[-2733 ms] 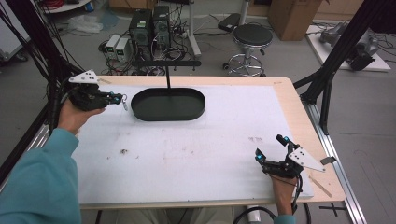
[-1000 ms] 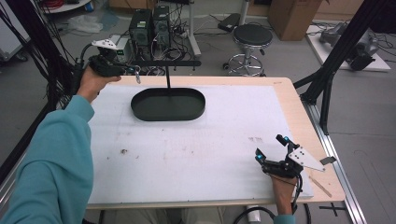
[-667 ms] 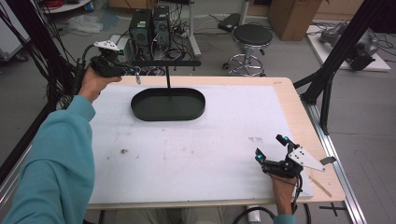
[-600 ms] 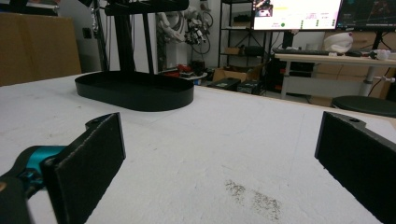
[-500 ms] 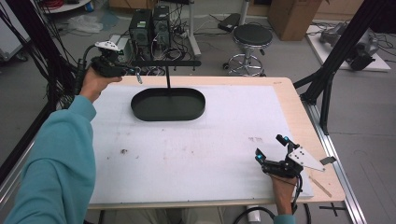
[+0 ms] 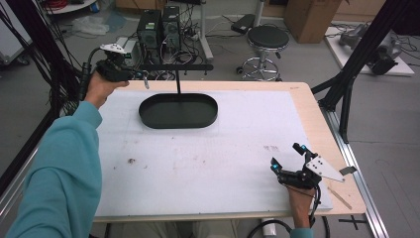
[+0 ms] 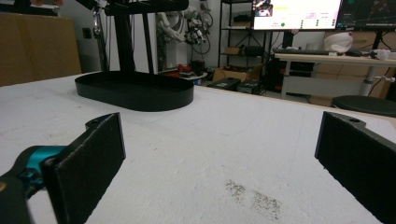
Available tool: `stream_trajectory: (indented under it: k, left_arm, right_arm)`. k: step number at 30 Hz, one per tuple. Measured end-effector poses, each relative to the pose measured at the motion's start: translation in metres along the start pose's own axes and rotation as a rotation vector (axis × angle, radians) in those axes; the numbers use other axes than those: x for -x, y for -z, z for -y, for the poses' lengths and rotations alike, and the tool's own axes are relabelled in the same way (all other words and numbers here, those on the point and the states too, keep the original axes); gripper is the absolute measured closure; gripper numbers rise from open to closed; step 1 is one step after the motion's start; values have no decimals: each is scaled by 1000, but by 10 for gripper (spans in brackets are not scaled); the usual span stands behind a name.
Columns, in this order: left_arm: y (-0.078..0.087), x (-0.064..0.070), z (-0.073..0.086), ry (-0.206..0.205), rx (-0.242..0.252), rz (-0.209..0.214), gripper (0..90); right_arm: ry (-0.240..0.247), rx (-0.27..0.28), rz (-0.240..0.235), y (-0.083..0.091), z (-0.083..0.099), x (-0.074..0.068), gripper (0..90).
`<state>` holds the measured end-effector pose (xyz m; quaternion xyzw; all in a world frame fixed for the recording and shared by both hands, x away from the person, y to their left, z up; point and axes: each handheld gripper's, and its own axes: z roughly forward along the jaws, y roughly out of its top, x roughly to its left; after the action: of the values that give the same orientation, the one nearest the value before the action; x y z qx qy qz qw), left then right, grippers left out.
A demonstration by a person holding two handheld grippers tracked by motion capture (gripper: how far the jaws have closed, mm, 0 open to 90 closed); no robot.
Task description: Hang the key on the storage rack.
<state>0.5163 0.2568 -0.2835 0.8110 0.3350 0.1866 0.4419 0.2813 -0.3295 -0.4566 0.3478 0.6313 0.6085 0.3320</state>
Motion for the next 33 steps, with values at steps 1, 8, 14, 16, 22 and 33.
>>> stream_trajectory:
  k: [1,8,14,16,22,33]
  left_arm:
    - [0,0,0,3,3,-2,884]
    - [-1,-2,0,6,15,-16,885]
    - [-5,-3,1,9,23,-42,885]
    - [-5,-4,0,10,33,-45,884]
    - [-6,-4,1,16,32,-53,883]
    - [8,-10,0,86,142,-171,384]
  right_arm:
    - [-1,0,1,0,0,0,8]
    - [0,-1,0,0,0,0,8]
    - [0,-1,0,0,0,0,8]
    - [-1,-1,1,0,0,0,8]
    - [0,-2,0,0,0,0,8]
    - [-8,-7,-2,0,0,-1,8]
